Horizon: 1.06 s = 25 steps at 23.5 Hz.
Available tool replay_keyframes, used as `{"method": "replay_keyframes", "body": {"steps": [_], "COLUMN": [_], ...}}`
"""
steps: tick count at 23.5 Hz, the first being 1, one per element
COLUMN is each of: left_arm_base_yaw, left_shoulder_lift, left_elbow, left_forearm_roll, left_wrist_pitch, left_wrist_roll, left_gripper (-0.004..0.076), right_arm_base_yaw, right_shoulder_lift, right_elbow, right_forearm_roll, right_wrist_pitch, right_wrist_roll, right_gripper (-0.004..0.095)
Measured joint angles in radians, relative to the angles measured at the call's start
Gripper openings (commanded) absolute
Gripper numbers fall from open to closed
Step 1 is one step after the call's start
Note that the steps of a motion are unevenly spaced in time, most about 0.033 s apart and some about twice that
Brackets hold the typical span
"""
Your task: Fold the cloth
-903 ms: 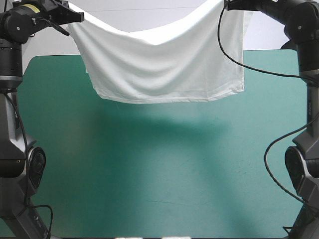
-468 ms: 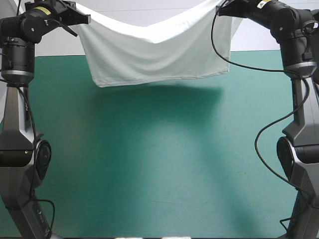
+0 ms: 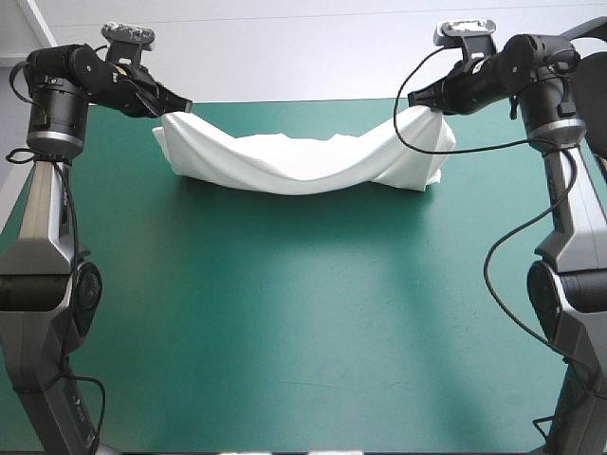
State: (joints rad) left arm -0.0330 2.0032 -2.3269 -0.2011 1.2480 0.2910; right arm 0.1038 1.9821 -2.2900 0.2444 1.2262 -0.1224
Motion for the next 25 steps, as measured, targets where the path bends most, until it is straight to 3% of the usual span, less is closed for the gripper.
{"method": "replay_keyframes", "body": {"steps": [4,9,15,21,25], "left_arm_base_yaw": [0.000,0.000,0.000,0.000,0.000], "left_shoulder_lift": [-0.079,-0.366,-0.571,-0.616,-0.620], "left_elbow": [0.233,0.849,1.232,1.394,1.400], "left_forearm_roll": [0.025,0.073,0.080,0.081,0.093], "left_wrist_pitch": [-0.001,-0.007,-0.017,-0.052,-0.071], "left_wrist_roll": [-0.001,0.008,0.010,0.010,0.010], "left_gripper": [0.0019,0.0019,0.0019,0.0020,0.0068], "right_arm_base_yaw": [0.000,0.000,0.000,0.000,0.000], "right_shoulder_lift": [-0.100,-0.321,-0.465,-0.515,-0.516], "right_elbow": [0.260,0.747,1.062,1.236,1.271], "right_forearm_roll": [-0.007,-0.015,-0.014,-0.004,0.023], "right_wrist_pitch": [-0.003,-0.020,-0.037,-0.054,-0.080], "right_wrist_roll": [-0.015,-0.056,-0.085,-0.111,-0.142], "right_gripper": [-0.0017,-0.0017,-0.0017,-0.0006,0.0078]}}
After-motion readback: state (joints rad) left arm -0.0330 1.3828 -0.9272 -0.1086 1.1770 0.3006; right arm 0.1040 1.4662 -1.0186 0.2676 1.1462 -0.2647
